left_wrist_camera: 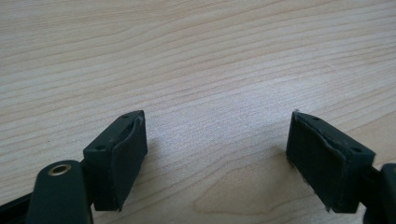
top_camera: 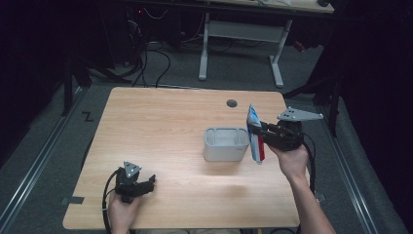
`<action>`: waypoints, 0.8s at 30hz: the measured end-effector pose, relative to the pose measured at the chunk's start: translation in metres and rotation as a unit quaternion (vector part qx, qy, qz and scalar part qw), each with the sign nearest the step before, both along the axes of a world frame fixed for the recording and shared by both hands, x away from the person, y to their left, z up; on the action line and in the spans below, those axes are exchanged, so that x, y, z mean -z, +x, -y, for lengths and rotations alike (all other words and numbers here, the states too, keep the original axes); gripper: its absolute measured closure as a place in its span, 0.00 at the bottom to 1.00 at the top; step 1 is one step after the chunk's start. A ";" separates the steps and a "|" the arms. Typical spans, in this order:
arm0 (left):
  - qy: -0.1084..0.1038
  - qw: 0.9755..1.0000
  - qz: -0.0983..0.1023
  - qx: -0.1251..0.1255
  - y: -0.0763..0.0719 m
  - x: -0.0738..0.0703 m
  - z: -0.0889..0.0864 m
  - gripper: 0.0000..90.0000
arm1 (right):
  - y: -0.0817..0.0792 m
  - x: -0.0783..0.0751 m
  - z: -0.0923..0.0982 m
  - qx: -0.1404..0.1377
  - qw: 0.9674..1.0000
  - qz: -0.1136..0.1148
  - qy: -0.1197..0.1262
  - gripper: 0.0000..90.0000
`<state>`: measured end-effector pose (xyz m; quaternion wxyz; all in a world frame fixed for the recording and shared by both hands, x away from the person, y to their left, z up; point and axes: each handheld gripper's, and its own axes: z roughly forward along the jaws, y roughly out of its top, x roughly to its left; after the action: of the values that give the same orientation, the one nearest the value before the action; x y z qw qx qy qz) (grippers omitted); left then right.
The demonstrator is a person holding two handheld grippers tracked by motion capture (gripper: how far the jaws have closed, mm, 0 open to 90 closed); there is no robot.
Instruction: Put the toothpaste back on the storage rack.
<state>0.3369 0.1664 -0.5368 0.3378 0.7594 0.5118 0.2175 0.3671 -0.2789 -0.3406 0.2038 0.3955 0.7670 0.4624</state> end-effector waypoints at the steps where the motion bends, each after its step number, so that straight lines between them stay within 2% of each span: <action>1: 0.000 1.000 0.000 0.000 0.000 0.000 0.000 0.23 | 0.001 0.000 -0.001 0.000 1.000 0.001 0.001 0.81; 11: 0.000 1.000 0.000 0.000 0.000 0.000 0.000 0.23 | 0.011 -0.007 -0.009 -0.004 1.000 0.008 0.012 0.81; 24: 0.000 1.000 0.000 0.000 0.000 0.000 0.000 0.23 | 0.026 -0.021 -0.027 -0.016 1.000 0.022 0.008 0.81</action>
<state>0.3369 0.1665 -0.5369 0.3381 0.7595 0.5116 0.2169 0.3929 -0.2520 -0.3195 0.2101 0.3749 0.7644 0.4806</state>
